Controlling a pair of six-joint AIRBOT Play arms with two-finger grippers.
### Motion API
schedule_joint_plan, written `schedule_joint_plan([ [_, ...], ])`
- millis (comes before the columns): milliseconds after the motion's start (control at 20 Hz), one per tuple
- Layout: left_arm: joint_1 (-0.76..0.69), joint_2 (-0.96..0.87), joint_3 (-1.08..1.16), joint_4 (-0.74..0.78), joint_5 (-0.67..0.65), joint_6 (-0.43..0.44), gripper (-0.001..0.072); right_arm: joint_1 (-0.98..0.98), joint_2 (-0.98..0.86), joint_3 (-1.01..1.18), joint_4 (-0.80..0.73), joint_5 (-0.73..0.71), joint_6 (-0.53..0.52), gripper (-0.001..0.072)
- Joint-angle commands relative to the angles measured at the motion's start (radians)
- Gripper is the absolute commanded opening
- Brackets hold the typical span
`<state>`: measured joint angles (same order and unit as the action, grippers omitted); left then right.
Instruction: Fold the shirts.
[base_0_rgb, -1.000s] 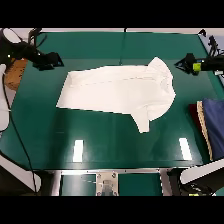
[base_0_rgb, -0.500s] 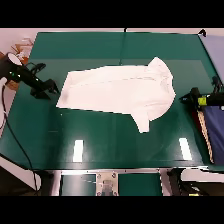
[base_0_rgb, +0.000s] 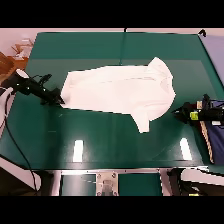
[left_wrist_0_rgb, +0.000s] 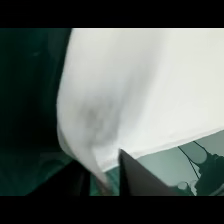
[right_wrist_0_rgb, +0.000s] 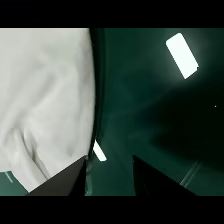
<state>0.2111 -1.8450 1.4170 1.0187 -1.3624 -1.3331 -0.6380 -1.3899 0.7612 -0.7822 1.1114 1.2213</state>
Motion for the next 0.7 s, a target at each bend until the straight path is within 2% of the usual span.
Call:
schedule_joint_plan([
  [0,0.000,0.000,-0.013,-0.040,0.057,0.033,0.0024,0.008,0.002,-0.060,0.023,-0.016,-0.003,0.0366],
  [300,0.000,0.000,-0.013,-0.047,0.074,0.033,0.0023,0.166,-0.050,-0.093,0.147,-0.173,-0.004,0.0365],
  [400,0.000,0.000,-0.013,-0.047,0.073,0.034,0.0023,0.221,-0.090,-0.087,0.200,-0.212,-0.035,0.0350],
  [450,0.000,0.000,-0.013,-0.047,0.073,0.039,0.0023,0.233,-0.097,-0.083,0.211,-0.223,-0.037,0.0315],
  [500,0.000,0.000,-0.008,-0.047,0.071,0.053,0.0022,0.235,-0.095,-0.078,0.222,-0.223,-0.046,0.0203],
  [550,0.000,0.003,-0.002,-0.047,0.070,0.060,0.0022,0.235,-0.091,-0.068,0.225,-0.212,-0.055,0.0124],
  [600,-0.001,0.011,0.009,-0.048,0.063,0.061,0.0022,0.230,-0.080,-0.055,0.224,-0.188,-0.061,0.0056],
  [650,-0.005,0.030,0.020,-0.050,0.060,0.067,0.0021,0.223,-0.058,-0.040,0.224,-0.163,-0.075,0.0019],
])
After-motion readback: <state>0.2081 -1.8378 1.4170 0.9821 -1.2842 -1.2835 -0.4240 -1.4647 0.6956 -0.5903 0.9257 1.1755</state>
